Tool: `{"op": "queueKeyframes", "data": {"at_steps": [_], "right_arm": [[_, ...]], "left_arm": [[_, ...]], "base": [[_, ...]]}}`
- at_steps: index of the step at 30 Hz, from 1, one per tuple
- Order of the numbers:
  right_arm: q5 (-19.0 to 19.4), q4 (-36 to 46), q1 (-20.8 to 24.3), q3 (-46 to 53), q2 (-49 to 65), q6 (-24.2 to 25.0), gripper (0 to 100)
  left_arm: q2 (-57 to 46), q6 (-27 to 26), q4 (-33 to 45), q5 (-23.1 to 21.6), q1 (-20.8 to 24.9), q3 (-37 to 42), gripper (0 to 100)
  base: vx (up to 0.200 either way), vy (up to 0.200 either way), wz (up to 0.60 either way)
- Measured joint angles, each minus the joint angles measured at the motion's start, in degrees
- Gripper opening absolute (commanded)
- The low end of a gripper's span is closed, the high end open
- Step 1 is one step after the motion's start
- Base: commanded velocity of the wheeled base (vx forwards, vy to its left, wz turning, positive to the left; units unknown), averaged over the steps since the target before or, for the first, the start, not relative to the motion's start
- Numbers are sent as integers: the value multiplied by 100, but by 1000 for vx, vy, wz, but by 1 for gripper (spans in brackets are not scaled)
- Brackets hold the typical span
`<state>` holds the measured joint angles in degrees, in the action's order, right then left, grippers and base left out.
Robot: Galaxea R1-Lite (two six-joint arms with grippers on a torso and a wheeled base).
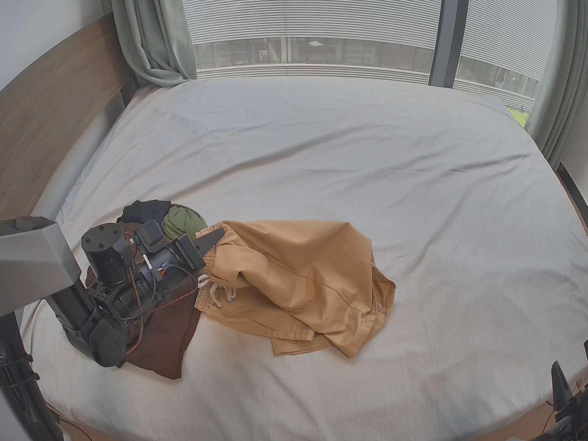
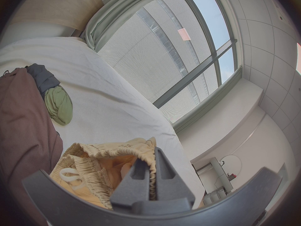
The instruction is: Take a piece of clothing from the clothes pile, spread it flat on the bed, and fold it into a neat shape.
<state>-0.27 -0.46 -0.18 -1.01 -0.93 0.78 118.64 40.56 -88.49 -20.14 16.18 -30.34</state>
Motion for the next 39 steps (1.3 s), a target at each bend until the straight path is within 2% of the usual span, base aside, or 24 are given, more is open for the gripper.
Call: {"op": "queueKeyframes", "data": {"at_steps": [9,14,17,22,24,31,37,39], "right_arm": [[32,-306,-15,-61,-1,39,100],[135,-627,5,-887,-361,118,100],[272,-744,180,-1521,-866,318,100],[930,-936,1020,-2161,-2046,1259,100],[1201,-1106,1332,-2315,-2545,1487,100],[1731,-2139,1903,-2632,-4380,1593,100],[2010,-3150,2063,-2688,-5713,1703,100],[2289,-3484,2077,-2636,-6065,1885,100]], "left_arm": [[-34,9,-2,-5,-13,-6,0],[-34,13,2,-6,-13,-22,0],[-30,13,2,-6,-11,-37,0],[-26,17,2,-11,-2,-63,0],[-26,22,0,-11,0,-69,0],[-23,30,0,-11,-2,-102,0],[-23,30,0,-11,-6,-111,0],[-28,30,0,-9,-11,-111,0]], "base": [[0,0,0],[0,0,0],[0,0,0],[0,0,0],[0,0,0],[0,0,0],[0,0,0],[0,0,0]]}}
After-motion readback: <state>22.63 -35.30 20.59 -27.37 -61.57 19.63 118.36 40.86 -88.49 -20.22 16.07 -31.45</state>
